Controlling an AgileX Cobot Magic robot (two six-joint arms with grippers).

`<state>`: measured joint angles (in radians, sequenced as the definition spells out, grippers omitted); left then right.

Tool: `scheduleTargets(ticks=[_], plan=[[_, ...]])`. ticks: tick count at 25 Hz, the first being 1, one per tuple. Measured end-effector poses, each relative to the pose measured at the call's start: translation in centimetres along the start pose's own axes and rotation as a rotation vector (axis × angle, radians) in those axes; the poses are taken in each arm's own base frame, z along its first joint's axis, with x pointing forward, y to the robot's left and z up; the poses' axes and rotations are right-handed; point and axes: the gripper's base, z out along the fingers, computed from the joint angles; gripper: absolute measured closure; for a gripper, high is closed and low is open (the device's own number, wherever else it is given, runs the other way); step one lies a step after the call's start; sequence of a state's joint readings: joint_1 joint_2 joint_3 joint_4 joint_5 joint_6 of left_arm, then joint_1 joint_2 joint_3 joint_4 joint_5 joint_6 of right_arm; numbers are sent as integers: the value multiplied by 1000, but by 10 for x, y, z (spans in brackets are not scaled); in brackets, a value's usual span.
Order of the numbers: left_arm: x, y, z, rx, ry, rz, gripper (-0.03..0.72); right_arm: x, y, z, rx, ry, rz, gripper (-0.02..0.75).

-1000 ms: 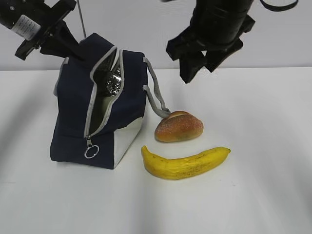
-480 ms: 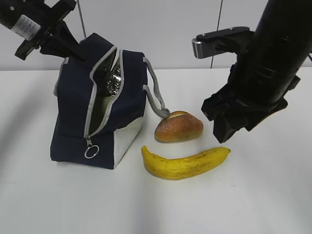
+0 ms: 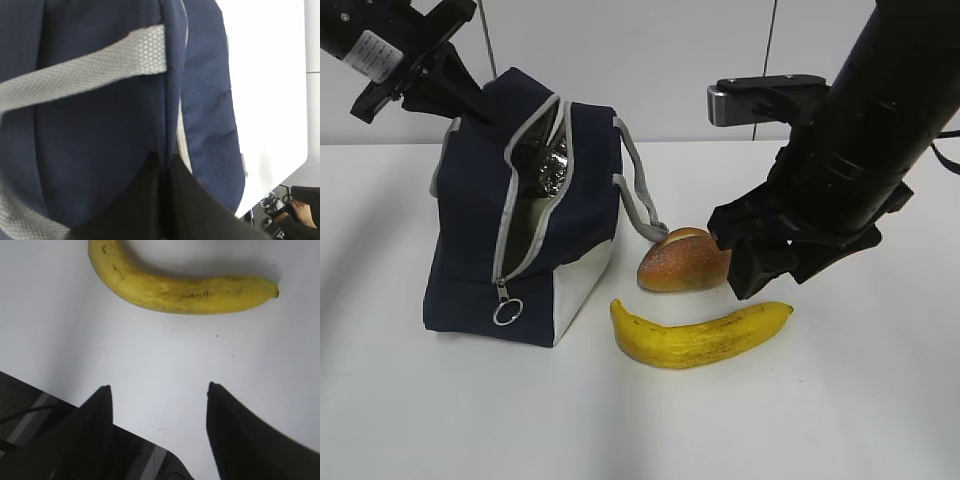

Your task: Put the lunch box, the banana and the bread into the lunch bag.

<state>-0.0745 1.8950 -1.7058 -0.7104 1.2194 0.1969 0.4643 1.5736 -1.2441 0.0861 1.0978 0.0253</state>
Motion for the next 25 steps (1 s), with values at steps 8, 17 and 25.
scheduleTargets(ticks=[8,17,25], plan=[[0,0,0,0,0,0,691,-7,2,5,-28,-50,289,298],[0,0,0,0,0,0,691,-15,-6,31,34,-35,863,298],[0,0,0,0,0,0,691,-22,-7,51,37,-41,1111,298]])
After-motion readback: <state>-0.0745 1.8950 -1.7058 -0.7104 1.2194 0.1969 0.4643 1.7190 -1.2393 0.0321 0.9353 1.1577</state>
